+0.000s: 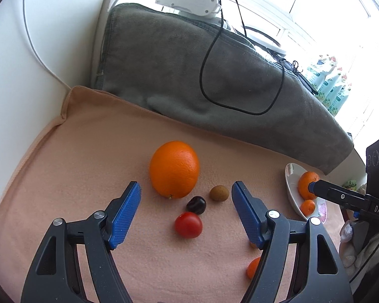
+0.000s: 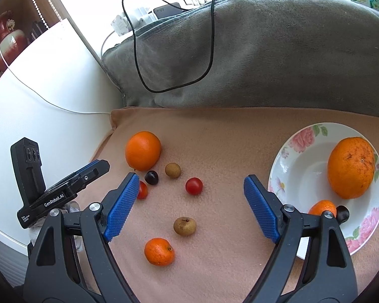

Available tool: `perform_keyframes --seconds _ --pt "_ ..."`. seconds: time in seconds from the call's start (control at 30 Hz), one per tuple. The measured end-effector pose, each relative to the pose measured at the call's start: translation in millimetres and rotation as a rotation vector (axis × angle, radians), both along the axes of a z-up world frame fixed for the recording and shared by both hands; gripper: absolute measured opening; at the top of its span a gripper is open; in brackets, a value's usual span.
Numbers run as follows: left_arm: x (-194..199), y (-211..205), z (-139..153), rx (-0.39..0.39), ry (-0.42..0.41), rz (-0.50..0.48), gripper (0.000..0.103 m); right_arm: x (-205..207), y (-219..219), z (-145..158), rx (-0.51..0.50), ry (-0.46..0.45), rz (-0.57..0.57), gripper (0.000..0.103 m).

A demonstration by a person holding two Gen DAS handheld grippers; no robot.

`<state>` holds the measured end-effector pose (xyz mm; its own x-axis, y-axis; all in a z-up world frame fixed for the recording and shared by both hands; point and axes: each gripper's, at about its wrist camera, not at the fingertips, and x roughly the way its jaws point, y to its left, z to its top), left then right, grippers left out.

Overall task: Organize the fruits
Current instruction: 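Withdraw the open right gripper from the plate toward the remaining fruits, then close the right gripper around the large navel orange and lift it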

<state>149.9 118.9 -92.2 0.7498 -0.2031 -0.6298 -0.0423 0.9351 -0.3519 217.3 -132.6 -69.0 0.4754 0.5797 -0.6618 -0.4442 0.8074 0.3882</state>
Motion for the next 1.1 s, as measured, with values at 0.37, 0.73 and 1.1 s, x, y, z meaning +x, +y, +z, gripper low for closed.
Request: perform_keyframes --seconds 0.37,0.73,1.1 --pt "8.5 20.1 -22.1 -0.058 0.039 0.002 0.074 34.9 46.3 -15.5 0.01 0.111 0.037 0.087" --pt "23.2 20.2 -33.9 -0.069 0.063 -0.032 0.074 68.3 85.2 -33.2 0.077 0.236 0.059 0.087" --pt "30.7 25.6 -43.1 -0.103 0.081 -0.053 0.074 85.9 116.7 -41.4 0.054 0.26 0.091 0.087"
